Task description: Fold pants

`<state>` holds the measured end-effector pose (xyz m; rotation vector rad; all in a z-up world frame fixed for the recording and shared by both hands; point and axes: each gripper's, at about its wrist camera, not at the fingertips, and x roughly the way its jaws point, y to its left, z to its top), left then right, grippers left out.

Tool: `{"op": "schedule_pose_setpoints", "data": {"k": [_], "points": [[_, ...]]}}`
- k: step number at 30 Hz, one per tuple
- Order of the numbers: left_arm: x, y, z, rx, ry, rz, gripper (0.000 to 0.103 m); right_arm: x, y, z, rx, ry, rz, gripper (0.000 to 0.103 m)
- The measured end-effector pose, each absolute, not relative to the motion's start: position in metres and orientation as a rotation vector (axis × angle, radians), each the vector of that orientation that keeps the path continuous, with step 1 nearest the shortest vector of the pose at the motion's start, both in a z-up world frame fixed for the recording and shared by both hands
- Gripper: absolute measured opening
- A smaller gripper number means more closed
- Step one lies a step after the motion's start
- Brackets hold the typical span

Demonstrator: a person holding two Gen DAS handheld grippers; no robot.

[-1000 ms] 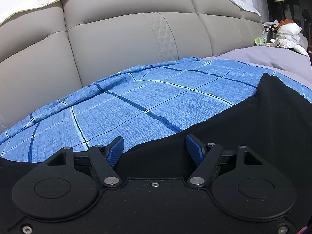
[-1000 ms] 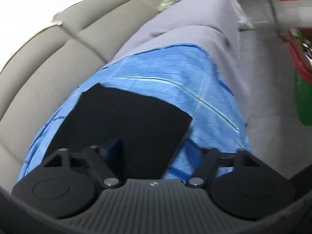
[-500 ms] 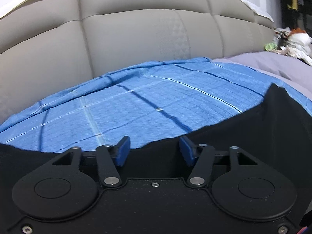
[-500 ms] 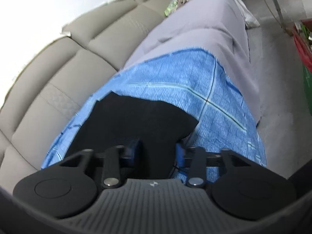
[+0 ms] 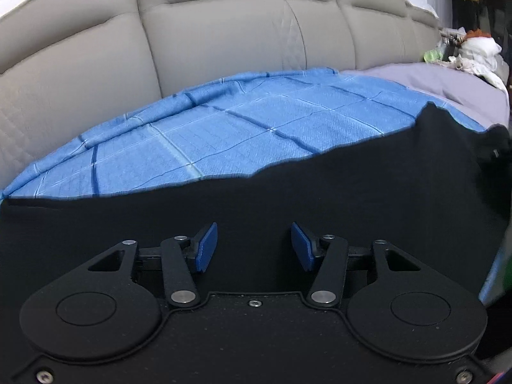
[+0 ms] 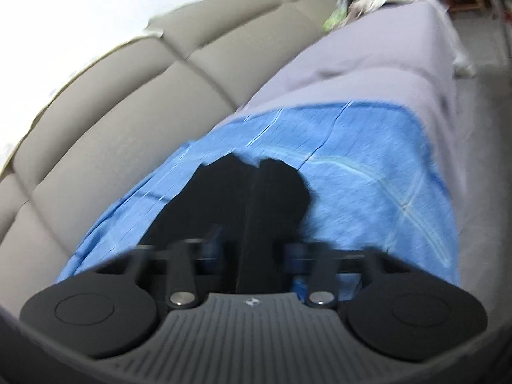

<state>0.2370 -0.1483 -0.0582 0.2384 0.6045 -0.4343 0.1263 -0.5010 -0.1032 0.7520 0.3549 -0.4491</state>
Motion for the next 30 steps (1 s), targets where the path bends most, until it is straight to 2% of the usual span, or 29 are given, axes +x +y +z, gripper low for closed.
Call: {"op": "schedule_pose_setpoints", "data": {"k": [4,6,7,8,9,11,12,17,21,24,27,28,29,30], "points": [[0.259,-0.173,-0.06,0.259,0.565,-0.323,0.052,0.124,-0.495,-0.097,0.727,0.348,-0.509,0.009],[0.278,-0.175,-0.056,0.213,0.588,-0.263,0.052,0.122,-0.503,-0.102,0.787,0.344,-0.539,0.017],[0.287,-0.172,-0.051,0.197,0.615,-0.226,0.048,0.122,-0.509,-0.105,0.839,0.341,-0.543,0.035],[0.293,-0.168,-0.046,0.185,0.639,-0.193,0.039,0.125,-0.514,-0.108,0.881,0.33,-0.521,0.037],[0.292,-0.159,-0.039,0.16,0.64,-0.184,0.037,0.13,-0.518,-0.108,0.892,0.338,-0.489,0.039],[0.28,-0.13,-0.021,0.087,0.598,-0.197,0.041,0.142,-0.519,-0.1,0.884,0.368,-0.469,0.011],[0.273,-0.115,-0.013,0.064,0.579,-0.197,0.044,0.148,-0.517,-0.095,0.858,0.381,-0.456,0.01],[0.228,-0.014,0.016,-0.036,0.478,-0.06,0.044,0.199,-0.461,-0.034,0.626,0.383,-0.344,0.009],[0.204,0.071,0.017,-0.162,0.47,0.093,0.045,0.242,-0.315,0.014,0.304,0.439,0.0,0.009],[0.19,0.123,0.007,-0.214,0.516,0.203,0.045,0.239,-0.184,0.006,0.075,0.507,0.308,0.01],[0.173,0.162,-0.007,-0.275,0.562,0.252,0.045,0.223,-0.092,-0.029,-0.083,0.602,0.482,0.018],[0.168,0.17,-0.012,-0.297,0.574,0.258,0.045,0.217,-0.073,-0.041,-0.119,0.634,0.514,0.039],[0.162,0.179,-0.016,-0.319,0.585,0.26,0.045,0.208,-0.057,-0.052,-0.145,0.657,0.556,0.05],[0.156,0.186,-0.021,-0.339,0.594,0.257,0.045,0.197,-0.049,-0.057,-0.164,0.649,0.58,0.056]]}}
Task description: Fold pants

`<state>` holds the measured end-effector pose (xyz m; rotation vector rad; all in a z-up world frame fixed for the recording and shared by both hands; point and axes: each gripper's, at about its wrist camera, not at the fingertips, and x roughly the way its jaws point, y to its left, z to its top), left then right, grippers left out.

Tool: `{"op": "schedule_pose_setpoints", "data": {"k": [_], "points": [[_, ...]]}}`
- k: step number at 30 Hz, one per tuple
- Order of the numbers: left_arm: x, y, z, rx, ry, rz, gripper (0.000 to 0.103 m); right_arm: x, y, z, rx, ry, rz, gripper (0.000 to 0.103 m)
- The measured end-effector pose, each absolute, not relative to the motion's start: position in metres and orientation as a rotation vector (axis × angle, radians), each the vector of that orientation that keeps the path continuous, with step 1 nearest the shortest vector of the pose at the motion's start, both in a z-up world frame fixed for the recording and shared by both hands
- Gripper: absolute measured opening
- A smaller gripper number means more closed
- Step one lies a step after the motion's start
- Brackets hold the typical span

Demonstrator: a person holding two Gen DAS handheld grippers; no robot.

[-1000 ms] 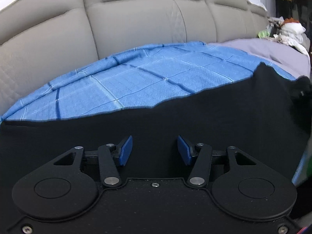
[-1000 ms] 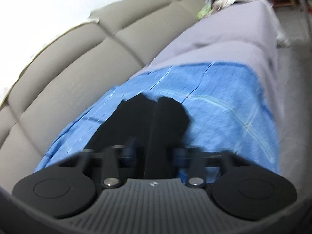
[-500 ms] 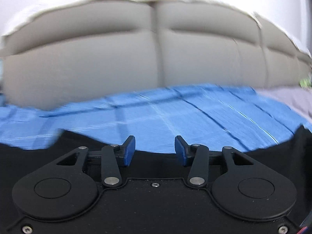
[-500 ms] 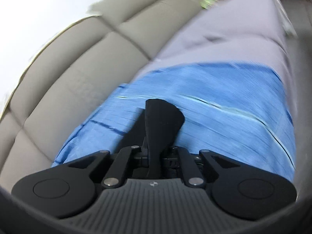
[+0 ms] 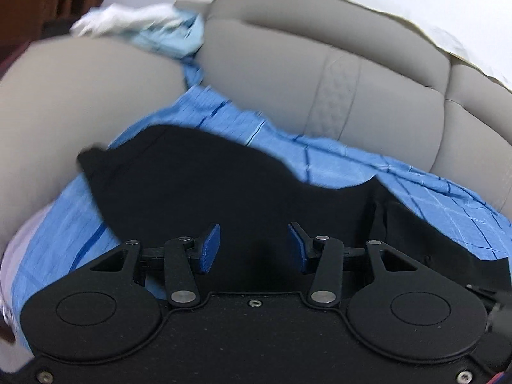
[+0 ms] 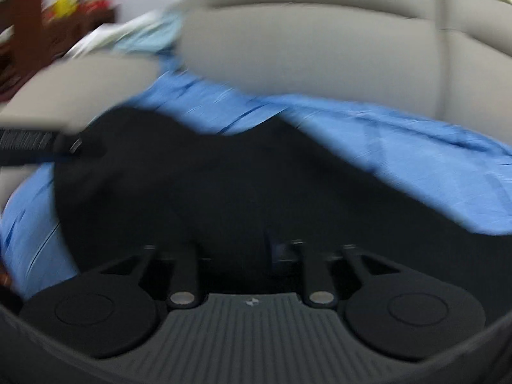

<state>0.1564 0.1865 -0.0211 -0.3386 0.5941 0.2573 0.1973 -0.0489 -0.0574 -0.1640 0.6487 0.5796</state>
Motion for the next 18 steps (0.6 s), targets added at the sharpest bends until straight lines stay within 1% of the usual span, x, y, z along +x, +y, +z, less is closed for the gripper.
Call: {"op": "schedule_pose_setpoints", "data": {"k": [1,2,7,11,18], "points": [[0.153,0.19,-0.025,-0.353,0.601,0.25,0.045,0.184,-0.044,-0.061,-0.191,0.615,0.593,0.069],[0.149,0.192,-0.028,-0.365,0.608,0.236,0.046,0.171,-0.042,-0.064,-0.213,0.595,0.611,0.075],[0.142,0.177,-0.034,-0.37,0.605,0.128,0.051,0.131,-0.061,-0.068,-0.181,0.566,0.612,0.085],[0.137,0.146,-0.033,-0.32,0.607,0.013,0.055,0.097,-0.09,-0.072,-0.151,0.537,0.543,0.087],[0.134,0.091,-0.029,-0.262,0.617,-0.129,0.055,0.072,-0.15,-0.074,-0.13,0.46,0.194,0.087]]}}
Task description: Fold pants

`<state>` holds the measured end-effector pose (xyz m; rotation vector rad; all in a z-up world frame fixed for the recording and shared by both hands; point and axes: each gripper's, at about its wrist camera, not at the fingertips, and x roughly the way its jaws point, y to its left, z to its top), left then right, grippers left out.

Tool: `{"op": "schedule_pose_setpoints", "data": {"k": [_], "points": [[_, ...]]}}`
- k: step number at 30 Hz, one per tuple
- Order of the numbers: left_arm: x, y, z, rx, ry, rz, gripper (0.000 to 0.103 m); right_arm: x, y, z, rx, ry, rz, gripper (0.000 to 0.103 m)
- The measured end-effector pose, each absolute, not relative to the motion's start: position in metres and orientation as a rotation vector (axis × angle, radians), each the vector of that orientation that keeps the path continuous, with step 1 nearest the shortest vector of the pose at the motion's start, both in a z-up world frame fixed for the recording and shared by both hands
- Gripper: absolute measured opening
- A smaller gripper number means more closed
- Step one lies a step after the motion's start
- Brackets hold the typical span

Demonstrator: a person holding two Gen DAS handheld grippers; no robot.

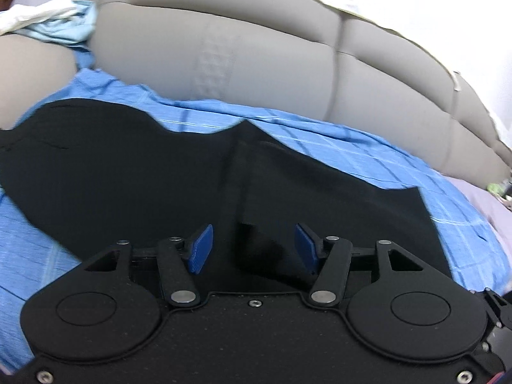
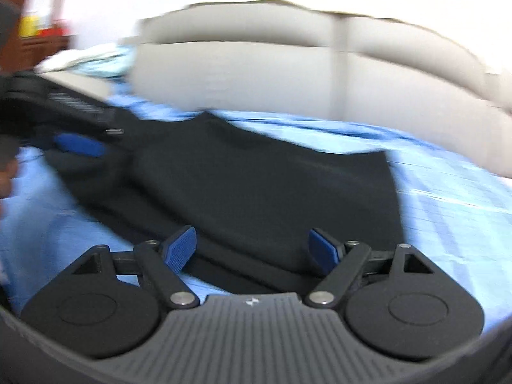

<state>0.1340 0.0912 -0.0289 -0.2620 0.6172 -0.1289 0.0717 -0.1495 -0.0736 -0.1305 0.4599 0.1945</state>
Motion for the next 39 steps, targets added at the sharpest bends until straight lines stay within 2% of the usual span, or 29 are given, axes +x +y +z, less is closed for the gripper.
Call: {"op": "schedule_pose_setpoints", "data": {"k": [5,9,12,13,14,15,17,20,26,28,29,30,32,39], "points": [[0.142,0.071,-0.033,-0.293,0.651,-0.114,0.055,0.07,-0.186,-0.085,-0.155,0.49,-0.045,0.088],[0.153,0.067,-0.05,-0.341,0.707,-0.044,0.056,0.065,-0.194,-0.09,-0.214,0.475,-0.07,0.089],[0.158,0.068,-0.055,-0.366,0.679,-0.019,0.057,0.059,-0.187,-0.092,-0.263,0.452,-0.04,0.089],[0.16,0.066,-0.055,-0.357,0.676,-0.001,0.054,0.057,-0.185,-0.094,-0.274,0.447,-0.031,0.09],[0.16,0.063,-0.053,-0.337,0.668,0.036,0.028,0.058,-0.182,-0.096,-0.286,0.439,-0.029,0.09],[0.161,0.061,-0.051,-0.316,0.664,0.063,0.009,0.061,-0.178,-0.097,-0.296,0.431,-0.031,0.091],[0.154,0.059,-0.04,-0.296,0.626,0.079,0.012,0.068,-0.174,-0.098,-0.316,0.417,-0.045,0.092],[0.144,0.06,-0.028,-0.25,0.585,0.094,0.012,0.076,-0.175,-0.099,-0.33,0.411,-0.056,0.096],[0.137,0.067,-0.034,-0.203,0.632,0.144,0.01,0.076,-0.184,-0.102,-0.323,0.395,-0.069,0.1],[0.136,0.072,-0.036,-0.254,0.655,0.096,0.012,0.077,-0.187,-0.102,-0.32,0.395,-0.069,0.1],[0.135,0.074,-0.037,-0.289,0.661,0.068,0.017,0.077,-0.188,-0.102,-0.317,0.394,-0.066,0.1],[0.134,0.076,-0.038,-0.325,0.661,0.047,0.033,0.077,-0.188,-0.102,-0.316,0.393,-0.065,0.1],[0.132,0.079,-0.038,-0.38,0.653,0.024,0.056,0.077,-0.188,-0.103,-0.314,0.39,-0.066,0.101],[0.117,0.085,-0.043,-0.461,0.713,-0.01,0.057,0.079,-0.189,-0.104,-0.309,0.382,-0.07,0.101]]}}
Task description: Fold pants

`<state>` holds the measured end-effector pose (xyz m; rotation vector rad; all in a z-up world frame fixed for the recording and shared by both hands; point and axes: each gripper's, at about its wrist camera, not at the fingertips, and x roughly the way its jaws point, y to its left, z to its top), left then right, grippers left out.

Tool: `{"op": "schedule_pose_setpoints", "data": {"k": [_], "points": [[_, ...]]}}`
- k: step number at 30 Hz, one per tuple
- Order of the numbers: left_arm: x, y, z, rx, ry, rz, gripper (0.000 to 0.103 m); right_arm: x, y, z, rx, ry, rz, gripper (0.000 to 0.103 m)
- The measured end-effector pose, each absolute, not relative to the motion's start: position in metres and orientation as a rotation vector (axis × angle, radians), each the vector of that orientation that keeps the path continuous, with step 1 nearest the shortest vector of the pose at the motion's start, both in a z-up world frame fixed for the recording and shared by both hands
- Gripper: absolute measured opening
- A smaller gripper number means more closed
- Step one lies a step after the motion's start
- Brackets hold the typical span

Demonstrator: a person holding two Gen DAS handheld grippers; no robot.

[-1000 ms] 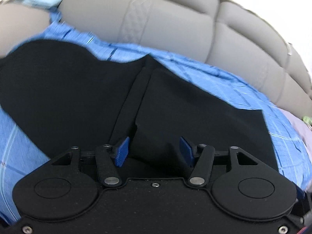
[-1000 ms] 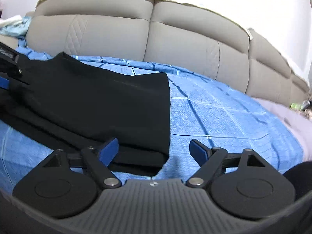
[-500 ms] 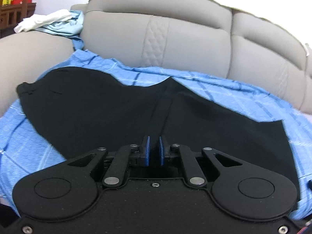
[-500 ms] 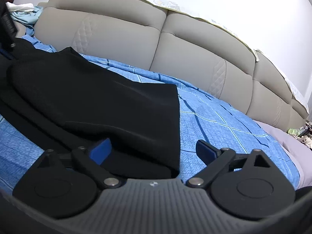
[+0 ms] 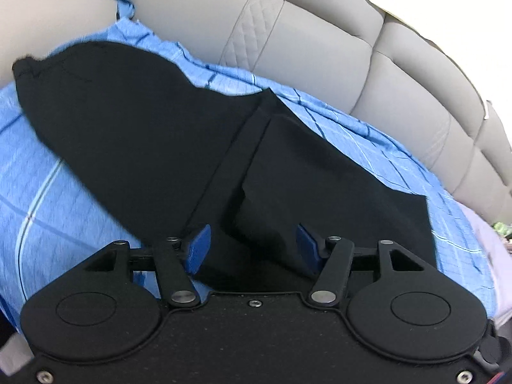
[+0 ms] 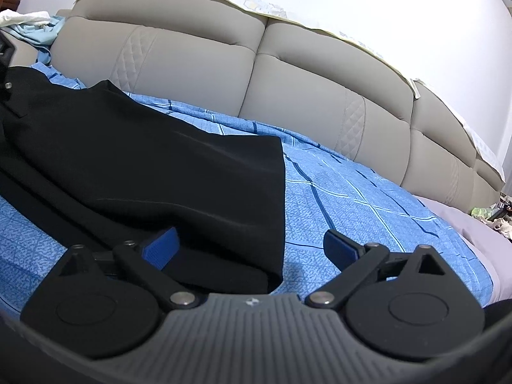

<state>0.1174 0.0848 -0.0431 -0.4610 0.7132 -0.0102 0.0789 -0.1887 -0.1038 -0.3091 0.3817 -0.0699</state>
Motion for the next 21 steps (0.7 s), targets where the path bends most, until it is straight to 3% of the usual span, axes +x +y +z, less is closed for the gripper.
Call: {"op": "schedule_pose_setpoints", "data": {"k": [15,16,18,19,21], "points": [[0.153,0.059,-0.061,-0.478,0.665,0.026,0.064,0.078,-0.19,-0.107,-0.284,0.357,-0.078,0.102],[0.153,0.057,-0.06,-0.486,0.664,0.024,0.062,0.078,-0.189,-0.108,-0.293,0.348,-0.08,0.102],[0.153,0.055,-0.061,-0.504,0.663,0.033,0.031,0.078,-0.187,-0.109,-0.312,0.329,-0.08,0.102],[0.155,0.055,-0.062,-0.516,0.67,0.036,0.028,0.079,-0.186,-0.109,-0.318,0.322,-0.08,0.102],[0.16,0.055,-0.065,-0.562,0.674,0.032,0.034,0.08,-0.185,-0.11,-0.319,0.312,-0.074,0.102]]}}
